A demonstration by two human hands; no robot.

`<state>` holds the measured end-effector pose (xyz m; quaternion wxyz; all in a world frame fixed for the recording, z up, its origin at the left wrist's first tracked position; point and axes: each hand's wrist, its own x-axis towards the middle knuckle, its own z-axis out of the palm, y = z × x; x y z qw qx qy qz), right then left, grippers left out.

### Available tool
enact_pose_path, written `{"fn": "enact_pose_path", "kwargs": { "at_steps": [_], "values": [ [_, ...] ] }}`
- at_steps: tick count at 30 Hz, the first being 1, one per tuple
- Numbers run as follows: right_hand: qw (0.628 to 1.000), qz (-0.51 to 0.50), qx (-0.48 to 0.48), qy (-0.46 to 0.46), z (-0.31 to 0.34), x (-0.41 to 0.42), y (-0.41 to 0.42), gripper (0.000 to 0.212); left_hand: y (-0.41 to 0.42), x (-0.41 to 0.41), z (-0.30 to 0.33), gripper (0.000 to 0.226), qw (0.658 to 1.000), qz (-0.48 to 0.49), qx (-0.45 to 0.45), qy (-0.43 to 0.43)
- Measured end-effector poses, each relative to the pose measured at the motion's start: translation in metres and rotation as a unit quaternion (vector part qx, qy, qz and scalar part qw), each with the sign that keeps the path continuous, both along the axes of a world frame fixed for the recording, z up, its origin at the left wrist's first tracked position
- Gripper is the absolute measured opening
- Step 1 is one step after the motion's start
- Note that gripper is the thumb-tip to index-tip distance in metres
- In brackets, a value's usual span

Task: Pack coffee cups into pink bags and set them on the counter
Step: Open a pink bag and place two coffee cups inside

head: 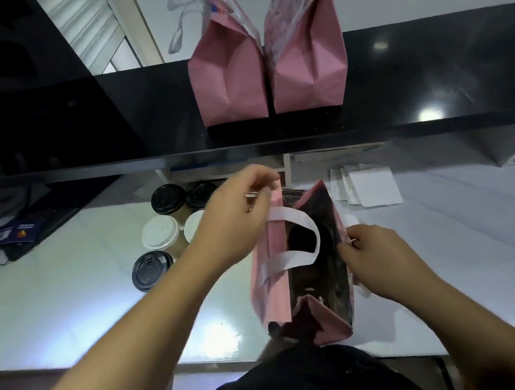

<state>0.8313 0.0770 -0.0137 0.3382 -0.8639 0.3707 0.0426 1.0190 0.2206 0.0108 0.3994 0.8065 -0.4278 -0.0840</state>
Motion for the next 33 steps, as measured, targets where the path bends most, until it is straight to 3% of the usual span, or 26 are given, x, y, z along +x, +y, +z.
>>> {"fn": "enact_pose_path", "kwargs": {
  "at_steps": [1,3,6,8,12,18,23,26,29,33],
  "values": [
    [1.000,-0.001,0.001,-0.002,0.000,0.001,0.000,0.031,0.019,0.016,-0.007,0.022,0.999,0.048,0.013,-0.008],
    [1.000,0.000,0.003,-0.004,-0.001,0.002,-0.001,0.030,0.061,0.051,-0.033,0.031,0.980,0.148,0.131,-0.033],
    [1.000,0.001,0.010,0.001,-0.003,0.005,-0.002,0.027,0.118,0.081,-0.070,0.069,0.914,0.253,0.317,0.003],
    [1.000,0.002,0.008,0.005,-0.004,0.007,-0.003,0.027,0.143,0.088,-0.088,0.079,0.896,0.280,0.342,0.037],
    [1.000,0.007,-0.007,0.013,-0.003,0.010,-0.004,0.030,0.157,0.090,-0.108,0.069,0.882,0.297,0.359,0.072],
    [1.000,0.013,-0.013,0.023,-0.004,0.011,-0.002,0.029,0.159,0.085,-0.116,0.064,0.876,0.339,0.332,0.078],
    [1.000,0.009,0.000,0.023,-0.004,0.011,-0.002,0.027,0.157,0.070,-0.073,0.065,0.871,0.342,0.343,0.078],
    [1.000,0.011,0.003,0.020,-0.003,0.009,-0.002,0.027,0.150,0.054,-0.026,0.077,0.910,0.320,0.263,0.006],
    [1.000,0.011,0.005,0.008,-0.002,0.006,-0.003,0.030,0.127,0.025,0.031,0.086,0.960,0.249,0.105,-0.069],
    [1.000,0.021,0.017,0.001,-0.002,0.002,-0.002,0.026,0.076,-0.023,0.081,0.086,0.994,0.098,0.007,-0.049]
  ]
}}
